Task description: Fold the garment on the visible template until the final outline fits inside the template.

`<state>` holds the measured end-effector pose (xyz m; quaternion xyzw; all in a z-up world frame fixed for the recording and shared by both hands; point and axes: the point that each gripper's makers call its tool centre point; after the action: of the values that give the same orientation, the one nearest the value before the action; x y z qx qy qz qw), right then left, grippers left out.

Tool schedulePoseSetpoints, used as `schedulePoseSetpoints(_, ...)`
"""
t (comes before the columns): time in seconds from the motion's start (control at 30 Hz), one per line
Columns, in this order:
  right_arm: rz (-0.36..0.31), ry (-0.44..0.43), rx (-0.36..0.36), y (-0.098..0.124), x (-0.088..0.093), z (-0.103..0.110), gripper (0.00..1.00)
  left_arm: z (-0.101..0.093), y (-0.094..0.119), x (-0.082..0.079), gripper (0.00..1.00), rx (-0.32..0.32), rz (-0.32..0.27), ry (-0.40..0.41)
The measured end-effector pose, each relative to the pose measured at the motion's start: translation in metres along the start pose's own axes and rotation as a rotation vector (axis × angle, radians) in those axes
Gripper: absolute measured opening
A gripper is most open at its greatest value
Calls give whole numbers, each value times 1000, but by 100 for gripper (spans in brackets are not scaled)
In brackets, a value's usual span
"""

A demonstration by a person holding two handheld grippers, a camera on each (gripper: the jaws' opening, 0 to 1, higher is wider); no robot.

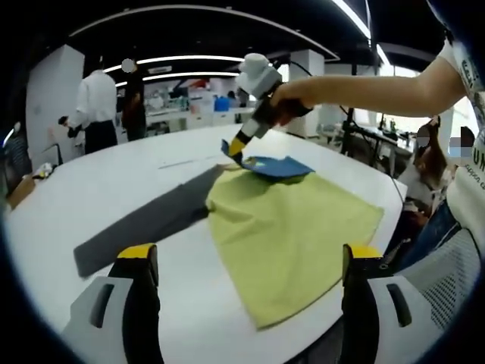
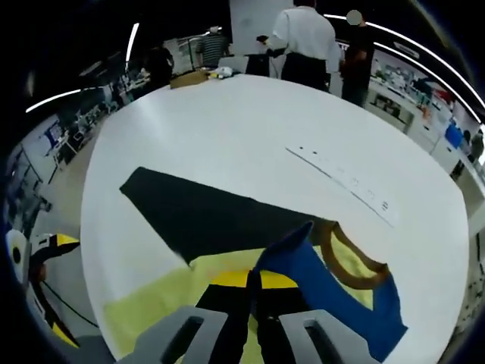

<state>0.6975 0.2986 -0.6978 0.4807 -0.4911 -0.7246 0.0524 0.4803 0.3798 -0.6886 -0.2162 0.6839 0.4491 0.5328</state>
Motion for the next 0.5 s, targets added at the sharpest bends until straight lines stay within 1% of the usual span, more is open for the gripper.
schedulePoseSetpoints(0.07, -2, 6, -6, 1, -2, 4, 0, 1, 1, 1, 98, -2, 1, 1)
schedulePoseSetpoints(0.23, -7, 32, -22, -7, -11, 14, 0, 2, 2, 1, 98, -7, -1, 5)
schedulePoseSetpoints(0.3, -1, 38, -30, -10, -10, 19, 0, 3, 3, 2, 98, -7, 0, 6)
schedulePoseSetpoints(0.37, 16, 45, -36, -18, -6, 22, 0, 3, 3, 2, 98, -7, 1, 7)
schedulePoseSetpoints(0.43, 48, 37, -37, -23, 4, 25, 0, 3, 4, 3, 98, -9, 1, 6)
schedulePoseSetpoints(0.5, 55, 35, -35, -29, 10, 27, 0, 3, 5, 3, 98, -12, 0, 6)
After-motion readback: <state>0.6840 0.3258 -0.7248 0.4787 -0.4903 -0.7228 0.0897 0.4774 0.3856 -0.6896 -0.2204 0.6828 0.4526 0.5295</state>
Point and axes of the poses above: the point that each gripper's makers call its tool centre point, and the gripper's own axes: y roughly backward along the fingers, z roughly to its left, x roughly out of its underside, and after that the axes turned 3 degrees about -z, right-handed
